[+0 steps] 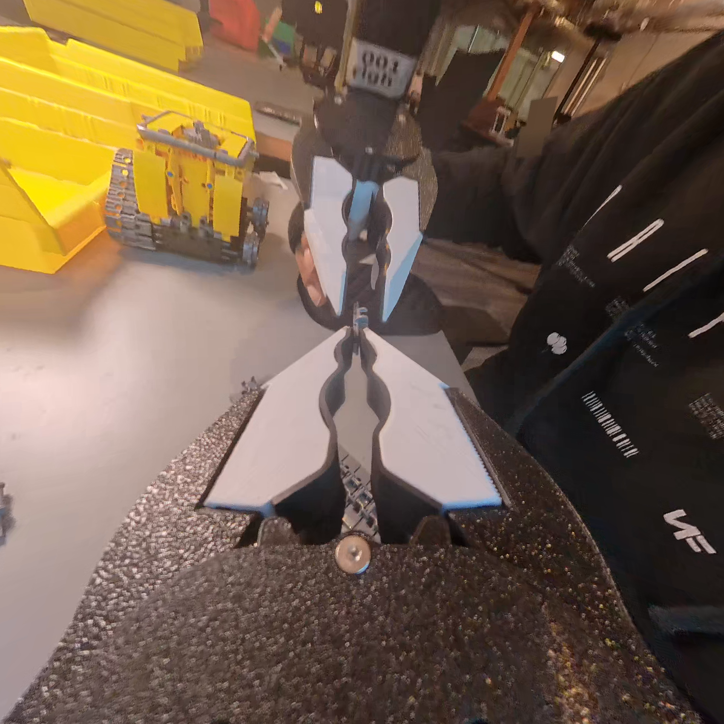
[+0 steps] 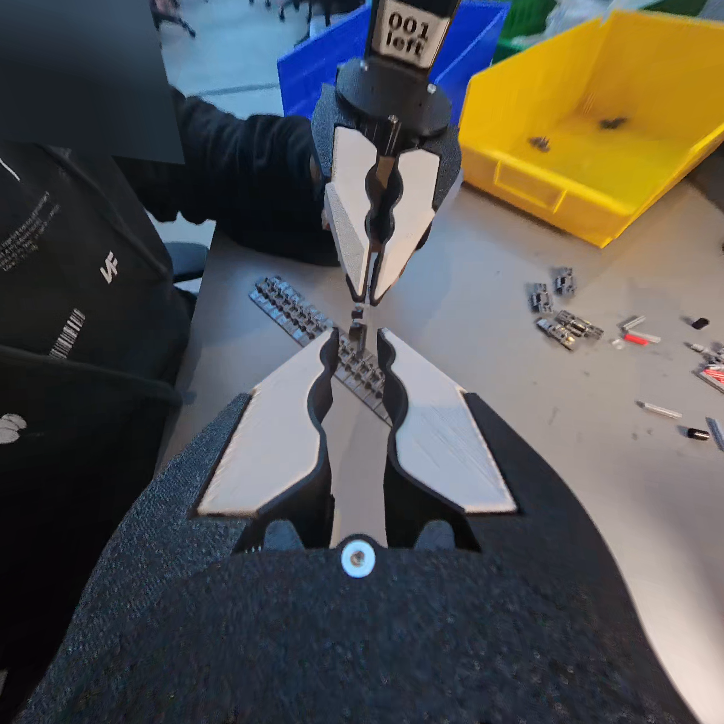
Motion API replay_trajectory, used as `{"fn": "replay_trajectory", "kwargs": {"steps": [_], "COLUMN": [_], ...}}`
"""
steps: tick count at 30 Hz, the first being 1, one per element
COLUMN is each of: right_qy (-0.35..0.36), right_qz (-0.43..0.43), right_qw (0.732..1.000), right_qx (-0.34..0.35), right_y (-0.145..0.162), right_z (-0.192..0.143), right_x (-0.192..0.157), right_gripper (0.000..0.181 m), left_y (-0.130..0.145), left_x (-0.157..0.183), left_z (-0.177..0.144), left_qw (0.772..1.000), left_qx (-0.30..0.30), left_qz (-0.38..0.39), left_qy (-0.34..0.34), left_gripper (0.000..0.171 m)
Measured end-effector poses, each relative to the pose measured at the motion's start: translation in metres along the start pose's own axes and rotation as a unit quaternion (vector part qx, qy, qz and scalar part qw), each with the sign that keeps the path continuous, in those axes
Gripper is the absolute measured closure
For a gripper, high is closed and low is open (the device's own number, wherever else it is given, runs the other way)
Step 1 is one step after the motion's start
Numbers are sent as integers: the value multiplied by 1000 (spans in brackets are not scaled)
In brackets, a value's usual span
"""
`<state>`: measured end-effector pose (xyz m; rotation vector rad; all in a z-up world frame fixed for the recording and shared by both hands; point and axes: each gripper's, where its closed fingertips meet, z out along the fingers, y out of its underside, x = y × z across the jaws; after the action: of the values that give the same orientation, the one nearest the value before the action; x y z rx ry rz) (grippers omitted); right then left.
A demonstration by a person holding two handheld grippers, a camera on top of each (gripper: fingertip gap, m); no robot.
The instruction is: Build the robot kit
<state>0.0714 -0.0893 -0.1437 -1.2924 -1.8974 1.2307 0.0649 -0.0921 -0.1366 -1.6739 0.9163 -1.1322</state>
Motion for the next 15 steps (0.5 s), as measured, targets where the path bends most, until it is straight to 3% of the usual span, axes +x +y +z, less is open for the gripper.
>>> {"fn": "replay_trajectory", "kwargs": {"steps": [5, 15], "right_qy": [-29, -48], "right_qz": [-42, 15], "right_qw": [991, 987], "right_qx": [-120, -150], "right_y": [20, 30], "right_z": [10, 20], "right_x": [-5, -2], "right_gripper": [166, 170], "left_y": [14, 30], "left_x": [1, -7], "left_z": [9, 10], "left_qw": [999, 996], "left_qx": [-38, -81], "left_qz": [10, 21], "left_qy": [-4, -26], "left_gripper": [170, 170]}}
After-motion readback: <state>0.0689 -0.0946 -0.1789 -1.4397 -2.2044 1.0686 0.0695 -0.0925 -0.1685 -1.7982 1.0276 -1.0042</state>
